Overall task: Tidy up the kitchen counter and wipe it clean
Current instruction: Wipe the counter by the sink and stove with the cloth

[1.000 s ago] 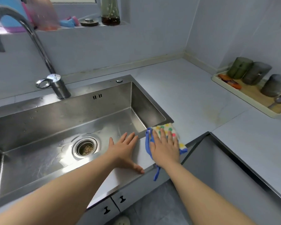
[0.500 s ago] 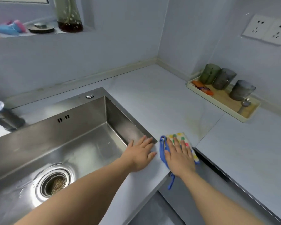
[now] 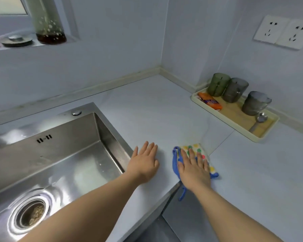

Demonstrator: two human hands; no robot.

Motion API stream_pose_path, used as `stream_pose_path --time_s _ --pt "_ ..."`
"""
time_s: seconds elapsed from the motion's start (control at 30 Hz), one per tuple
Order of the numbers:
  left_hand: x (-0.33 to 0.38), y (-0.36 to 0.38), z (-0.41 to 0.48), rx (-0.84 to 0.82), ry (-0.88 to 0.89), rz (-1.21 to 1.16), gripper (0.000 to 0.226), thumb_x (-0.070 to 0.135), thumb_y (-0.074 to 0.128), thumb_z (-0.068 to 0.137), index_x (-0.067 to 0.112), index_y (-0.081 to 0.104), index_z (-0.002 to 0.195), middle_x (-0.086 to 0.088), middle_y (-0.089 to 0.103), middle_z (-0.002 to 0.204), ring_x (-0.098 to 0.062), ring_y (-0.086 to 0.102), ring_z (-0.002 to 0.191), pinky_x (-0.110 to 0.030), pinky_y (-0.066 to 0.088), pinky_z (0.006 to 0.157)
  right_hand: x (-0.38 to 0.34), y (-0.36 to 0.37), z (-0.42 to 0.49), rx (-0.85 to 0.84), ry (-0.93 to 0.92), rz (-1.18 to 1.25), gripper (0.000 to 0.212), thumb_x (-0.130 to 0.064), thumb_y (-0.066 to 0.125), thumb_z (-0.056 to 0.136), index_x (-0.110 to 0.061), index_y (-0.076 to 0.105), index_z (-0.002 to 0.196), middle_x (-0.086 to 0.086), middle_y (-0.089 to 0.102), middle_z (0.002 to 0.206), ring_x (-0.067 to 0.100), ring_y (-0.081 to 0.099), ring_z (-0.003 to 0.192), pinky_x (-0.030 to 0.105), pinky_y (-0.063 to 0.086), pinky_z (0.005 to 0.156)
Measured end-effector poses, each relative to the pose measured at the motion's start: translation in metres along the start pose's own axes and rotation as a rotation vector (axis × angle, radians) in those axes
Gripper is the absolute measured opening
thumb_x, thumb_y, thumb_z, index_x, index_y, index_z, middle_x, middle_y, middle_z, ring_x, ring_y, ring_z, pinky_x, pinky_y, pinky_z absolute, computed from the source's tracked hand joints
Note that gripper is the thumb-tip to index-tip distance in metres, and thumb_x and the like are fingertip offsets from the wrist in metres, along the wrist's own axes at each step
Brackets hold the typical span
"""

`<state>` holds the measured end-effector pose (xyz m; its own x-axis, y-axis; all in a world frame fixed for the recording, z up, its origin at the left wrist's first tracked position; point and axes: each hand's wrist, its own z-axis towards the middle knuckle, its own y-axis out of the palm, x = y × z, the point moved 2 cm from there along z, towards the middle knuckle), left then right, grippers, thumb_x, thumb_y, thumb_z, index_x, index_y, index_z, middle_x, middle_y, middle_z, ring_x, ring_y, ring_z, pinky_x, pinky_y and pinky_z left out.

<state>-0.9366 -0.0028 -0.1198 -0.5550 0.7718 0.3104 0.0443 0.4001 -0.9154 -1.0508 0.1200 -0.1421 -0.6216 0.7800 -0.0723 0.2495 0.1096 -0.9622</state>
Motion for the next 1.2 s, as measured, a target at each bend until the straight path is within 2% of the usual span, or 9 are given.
stream_pose_path --time_s 0.1,0.23,0.33,0.43,0.67,0.77,0.87,1.1,1.2 --pt "0.02 0.007 0.015 0.021 -0.043 -0.005 0.055 0.029 0.02 0.101 0.015 0.002 0.151 0.001 -0.005 0.16 -0.015 -0.012 0.147 -0.038 -0.009 0.118 -0.009 0.0 -0.002 -0.013 -0.045 0.034 0.054 -0.043 0.009 0.101 -0.031 -0.008 0.15 -0.004 -0.015 0.159 0.026 -0.014 0.147 0.043 -0.008 0.118" --pt "0.036 0.013 0.029 0.042 -0.107 -0.009 0.055 0.031 0.017 0.101 0.014 0.002 0.152 0.001 -0.005 0.16 -0.016 -0.011 0.147 -0.038 -0.008 0.119 0.005 0.001 0.0 -0.003 -0.302 -0.058 0.074 -0.057 -0.023 0.08 -0.033 -0.01 0.149 -0.009 -0.02 0.156 0.022 -0.015 0.147 0.039 -0.01 0.117" --pt "0.039 0.017 0.033 -0.025 -0.119 -0.001 0.055 0.029 0.017 0.101 0.013 0.002 0.151 0.0 -0.004 0.16 -0.017 -0.007 0.147 -0.04 -0.005 0.12 0.06 -0.009 0.024 0.029 -0.076 -0.031 0.055 -0.044 0.003 0.098 -0.031 -0.008 0.15 -0.006 -0.013 0.159 0.023 -0.01 0.148 0.041 -0.004 0.12" --pt "0.04 0.015 0.033 -0.049 -0.115 0.028 0.054 0.028 0.016 0.102 0.012 0.004 0.151 0.0 -0.002 0.16 -0.018 -0.005 0.148 -0.039 0.0 0.12 0.075 -0.018 0.033 0.026 0.143 0.036 0.054 -0.039 0.01 0.101 -0.028 -0.008 0.151 -0.001 -0.01 0.16 0.027 -0.01 0.147 0.044 -0.003 0.12" --pt "0.042 0.009 0.036 0.001 -0.087 0.111 0.046 0.024 0.023 0.102 0.014 0.024 0.147 0.0 0.019 0.156 -0.017 0.015 0.144 -0.038 0.021 0.113 0.012 -0.006 0.024 -0.004 -0.328 -0.071 0.059 -0.046 -0.003 0.093 -0.032 -0.005 0.15 -0.005 -0.011 0.16 0.023 -0.013 0.147 0.041 -0.01 0.117" --pt "0.037 0.009 0.035 -0.046 -0.081 0.108 0.051 0.017 0.023 0.101 0.013 0.013 0.151 0.002 0.006 0.159 -0.018 0.004 0.147 -0.038 0.012 0.118 0.057 -0.019 0.045 -0.019 -0.198 -0.072 0.057 -0.037 0.02 0.101 -0.031 -0.009 0.15 -0.004 -0.011 0.16 0.022 -0.013 0.147 0.042 -0.007 0.119" --pt "0.035 0.009 0.035 -0.041 -0.078 0.105 0.053 0.015 0.024 0.1 0.014 0.01 0.151 0.003 0.004 0.16 -0.018 0.002 0.148 -0.038 0.008 0.118 0.075 -0.026 0.05 -0.012 0.005 0.017 0.054 -0.04 0.011 0.101 -0.031 -0.01 0.15 -0.002 -0.012 0.16 0.026 -0.012 0.147 0.044 -0.007 0.119" --pt "0.032 0.007 0.035 -0.026 -0.068 0.132 0.052 0.022 0.022 0.102 0.018 0.009 0.152 0.005 0.005 0.16 -0.016 0.004 0.148 -0.035 0.011 0.118 0.03 -0.016 0.038 -0.018 -0.295 -0.052 0.054 -0.041 0.013 0.101 -0.032 -0.008 0.15 -0.003 -0.013 0.159 0.025 -0.015 0.147 0.042 -0.007 0.118" --pt "0.027 0.003 0.035 -0.021 -0.025 0.106 0.048 0.024 0.021 0.103 0.022 0.015 0.151 0.01 0.009 0.159 -0.012 0.007 0.147 -0.032 0.017 0.117 0.053 -0.024 0.057 -0.02 -0.169 -0.028 0.054 -0.042 0.012 0.101 -0.032 -0.009 0.15 -0.003 -0.011 0.16 0.024 -0.012 0.147 0.042 -0.005 0.119"
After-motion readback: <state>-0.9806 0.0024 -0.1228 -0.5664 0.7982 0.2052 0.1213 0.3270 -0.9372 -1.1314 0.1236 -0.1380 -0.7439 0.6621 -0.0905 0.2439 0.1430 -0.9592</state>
